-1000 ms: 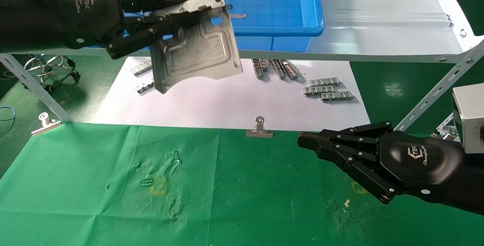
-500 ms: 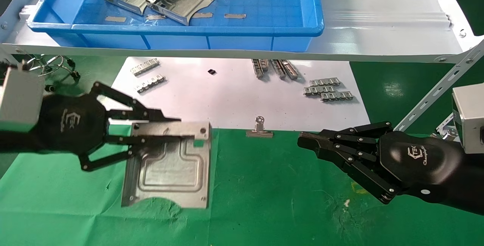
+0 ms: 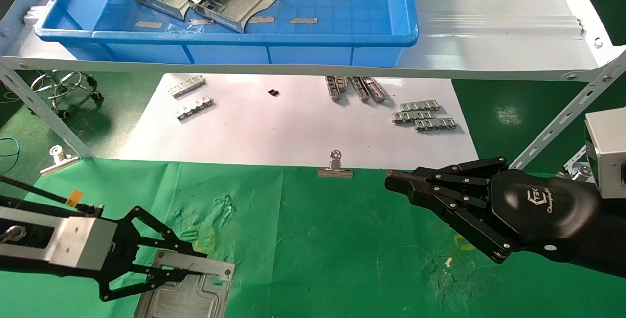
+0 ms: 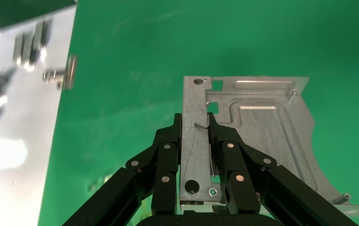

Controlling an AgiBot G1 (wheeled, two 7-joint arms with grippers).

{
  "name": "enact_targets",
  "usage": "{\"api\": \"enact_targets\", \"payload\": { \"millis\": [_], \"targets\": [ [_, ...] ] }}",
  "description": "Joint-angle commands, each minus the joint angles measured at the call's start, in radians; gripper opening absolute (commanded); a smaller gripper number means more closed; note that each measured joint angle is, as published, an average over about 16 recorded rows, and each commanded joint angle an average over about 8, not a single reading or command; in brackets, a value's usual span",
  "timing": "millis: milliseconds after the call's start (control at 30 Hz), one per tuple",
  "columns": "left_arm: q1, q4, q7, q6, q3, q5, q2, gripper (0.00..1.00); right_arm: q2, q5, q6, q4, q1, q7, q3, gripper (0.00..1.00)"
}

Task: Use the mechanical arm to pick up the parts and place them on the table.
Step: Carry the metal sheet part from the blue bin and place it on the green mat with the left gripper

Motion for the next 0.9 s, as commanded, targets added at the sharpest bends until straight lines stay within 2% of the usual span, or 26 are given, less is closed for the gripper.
{"api": "enact_targets", "payload": {
  "millis": [33, 300, 733, 833, 900],
  "targets": [
    [0.0, 0.036, 0.007, -0.007, 0.022, 0.006, 0.015, 0.0, 0.0, 0.0, 0.0, 0.0, 0.0, 0.0, 0.0, 0.0],
    [0.011, 0.183, 0.082, -0.056, 0.033, 0.032, 0.081, 0.0, 0.0, 0.0, 0.0, 0.0, 0.0, 0.0, 0.0, 0.0],
    [0.044, 0.321, 0.165, -0.115, 0.03, 0.037, 0.152, 0.01, 0.0, 0.0, 0.0, 0.0, 0.0, 0.0, 0.0, 0.0],
    [0.051, 0.341, 0.183, -0.127, 0.027, 0.034, 0.164, 0.12, 0.0, 0.0, 0.0, 0.0, 0.0, 0.0, 0.0, 0.0],
    [0.054, 0.354, 0.195, -0.135, 0.025, 0.032, 0.172, 0.24, 0.0, 0.0, 0.0, 0.0, 0.0, 0.0, 0.0, 0.0]
  ]
}}
